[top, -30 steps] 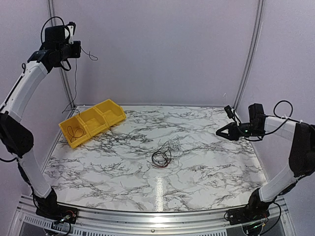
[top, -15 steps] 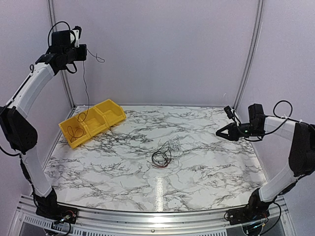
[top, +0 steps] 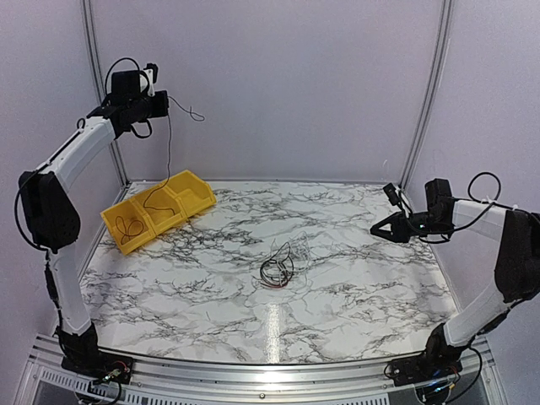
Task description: Untangle the cables
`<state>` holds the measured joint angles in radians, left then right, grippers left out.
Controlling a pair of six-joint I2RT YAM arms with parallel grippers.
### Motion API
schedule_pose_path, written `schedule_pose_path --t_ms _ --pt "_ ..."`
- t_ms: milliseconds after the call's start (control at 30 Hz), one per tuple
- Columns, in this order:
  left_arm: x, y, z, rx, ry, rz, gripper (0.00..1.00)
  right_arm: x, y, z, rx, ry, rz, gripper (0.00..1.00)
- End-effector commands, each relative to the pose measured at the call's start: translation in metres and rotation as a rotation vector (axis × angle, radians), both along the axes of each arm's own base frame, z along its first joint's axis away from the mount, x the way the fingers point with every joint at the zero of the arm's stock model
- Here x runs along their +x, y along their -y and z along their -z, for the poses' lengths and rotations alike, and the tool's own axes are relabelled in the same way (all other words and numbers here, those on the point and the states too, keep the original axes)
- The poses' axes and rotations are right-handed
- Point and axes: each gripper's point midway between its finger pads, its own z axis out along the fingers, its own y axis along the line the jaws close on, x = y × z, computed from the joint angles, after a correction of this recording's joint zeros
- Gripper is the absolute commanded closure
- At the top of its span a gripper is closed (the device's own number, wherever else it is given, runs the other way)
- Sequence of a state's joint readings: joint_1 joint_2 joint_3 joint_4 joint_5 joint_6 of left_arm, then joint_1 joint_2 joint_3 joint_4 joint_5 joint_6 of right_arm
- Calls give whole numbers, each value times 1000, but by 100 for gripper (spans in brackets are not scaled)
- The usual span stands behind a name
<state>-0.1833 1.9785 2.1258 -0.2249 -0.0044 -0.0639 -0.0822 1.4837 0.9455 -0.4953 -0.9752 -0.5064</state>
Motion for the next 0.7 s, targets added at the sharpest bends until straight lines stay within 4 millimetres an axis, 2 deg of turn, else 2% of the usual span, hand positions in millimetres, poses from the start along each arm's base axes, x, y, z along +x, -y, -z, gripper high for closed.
schedule_pose_path --t_ms 0,67,100,200,367,533,667 --pt "13 15 4 -102 33 66 100 1 0 -2 -26 14 -5 74" --pt "17 12 16 -87 15 42 100 2 0 -1 -26 10 -5 74" --pt "16 9 29 -72 -10 26 100 2 0 -1 -25 9 -7 74" --pt "3 -3 54 -18 -63 -21 100 1 0 1 -32 8 -10 74" --pt "-43 -24 78 60 -95 -75 100 2 1 5 -45 4 -13 74" --pt "-84 -41 123 157 -184 -107 100 1 -5 14 -62 -20 -41 74" --pt "-111 -55 136 203 -205 -150 100 -1 -13 20 -84 -28 -64 74"
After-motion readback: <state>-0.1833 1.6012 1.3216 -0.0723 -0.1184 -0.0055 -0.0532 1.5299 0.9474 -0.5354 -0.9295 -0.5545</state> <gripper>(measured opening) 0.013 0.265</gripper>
